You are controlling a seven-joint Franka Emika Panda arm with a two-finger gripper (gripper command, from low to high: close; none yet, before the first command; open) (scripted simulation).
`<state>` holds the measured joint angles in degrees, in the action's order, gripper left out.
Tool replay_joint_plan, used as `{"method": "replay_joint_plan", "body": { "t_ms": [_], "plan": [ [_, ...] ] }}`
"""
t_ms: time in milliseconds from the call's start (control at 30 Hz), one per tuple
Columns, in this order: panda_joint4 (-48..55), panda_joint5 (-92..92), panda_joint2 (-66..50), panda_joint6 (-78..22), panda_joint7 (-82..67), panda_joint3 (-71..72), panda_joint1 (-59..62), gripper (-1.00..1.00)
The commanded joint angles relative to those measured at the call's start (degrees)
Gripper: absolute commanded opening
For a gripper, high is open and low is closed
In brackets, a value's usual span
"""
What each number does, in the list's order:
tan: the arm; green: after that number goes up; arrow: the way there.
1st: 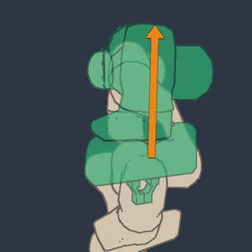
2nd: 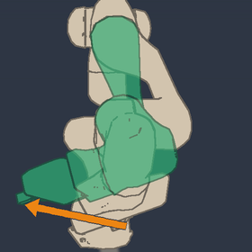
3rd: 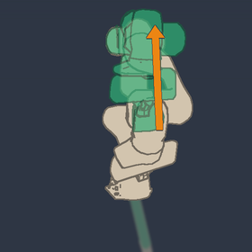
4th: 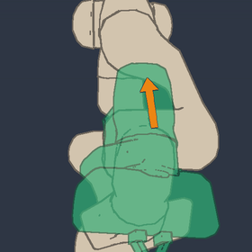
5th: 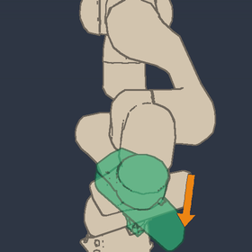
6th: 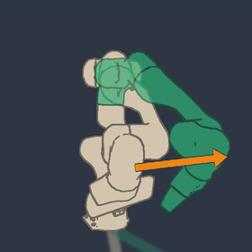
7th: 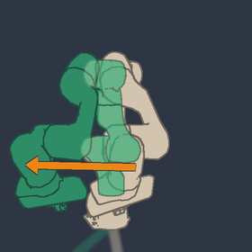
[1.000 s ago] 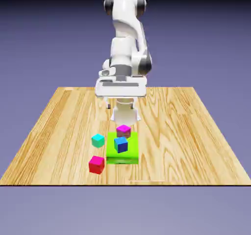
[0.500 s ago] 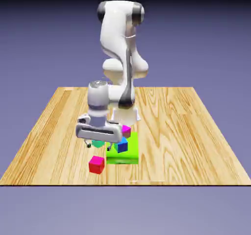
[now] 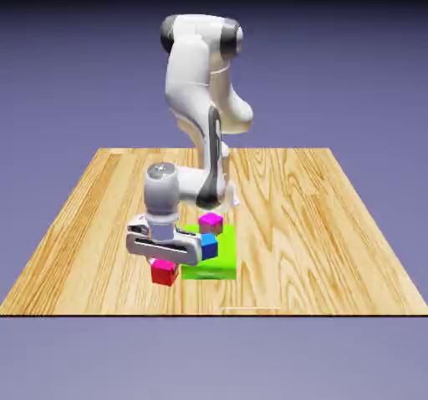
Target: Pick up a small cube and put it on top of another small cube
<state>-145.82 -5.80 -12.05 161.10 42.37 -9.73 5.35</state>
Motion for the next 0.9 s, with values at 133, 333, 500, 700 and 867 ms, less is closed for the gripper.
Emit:
{"method": "replay_joint_plan", "body": {
  "t_ms": [133,333,500,700,867],
  "plan": [
    [-3.4,2.6,10.4,-6.9,-0.6,1.8,-2.2,-1.00],
    [-7.4,5.7,22.8,-15.2,-1.2,4.0,-4.9,-1.00],
    [-9.8,7.5,30.1,-20.0,-1.6,5.3,-6.5,-1.00],
    [-11.8,6.3,18.8,-6.7,-2.5,5.2,-6.7,-1.00],
    [-10.7,6.9,25.0,-14.0,-2.0,5.2,-6.6,1.00]
  ]
}}
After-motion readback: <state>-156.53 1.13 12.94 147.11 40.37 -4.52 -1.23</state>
